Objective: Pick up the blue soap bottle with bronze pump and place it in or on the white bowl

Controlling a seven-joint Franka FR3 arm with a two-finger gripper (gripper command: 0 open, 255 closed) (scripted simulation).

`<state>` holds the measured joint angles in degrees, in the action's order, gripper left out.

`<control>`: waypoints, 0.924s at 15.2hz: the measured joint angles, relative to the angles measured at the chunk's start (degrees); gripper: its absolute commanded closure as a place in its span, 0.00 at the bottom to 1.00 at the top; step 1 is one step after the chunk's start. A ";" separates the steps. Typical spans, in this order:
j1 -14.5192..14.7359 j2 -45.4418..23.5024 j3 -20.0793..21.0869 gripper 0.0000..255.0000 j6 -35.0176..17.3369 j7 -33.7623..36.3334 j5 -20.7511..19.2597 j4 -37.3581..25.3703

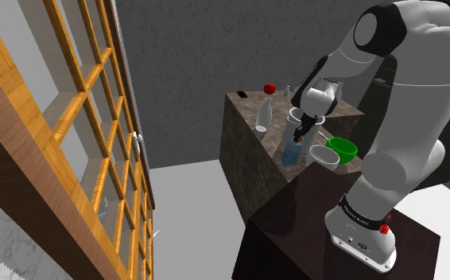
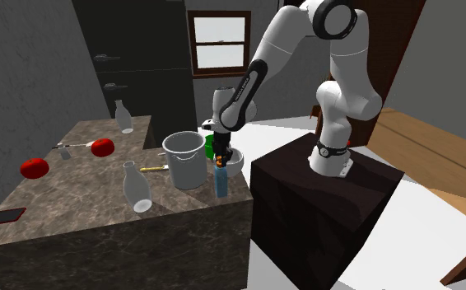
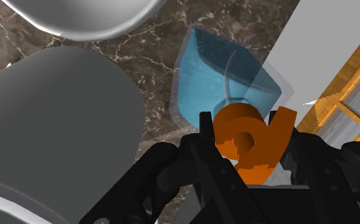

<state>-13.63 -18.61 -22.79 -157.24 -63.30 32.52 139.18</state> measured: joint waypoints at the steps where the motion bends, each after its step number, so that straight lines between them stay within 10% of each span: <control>1: 0.00 0.00 0.00 1.00 0.00 0.00 0.00 0.00; 14: 4.73 10.06 -7.00 1.00 6.68 10.12 -13.13 1.57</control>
<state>-8.90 -8.55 -29.79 -150.57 -53.19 19.39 140.75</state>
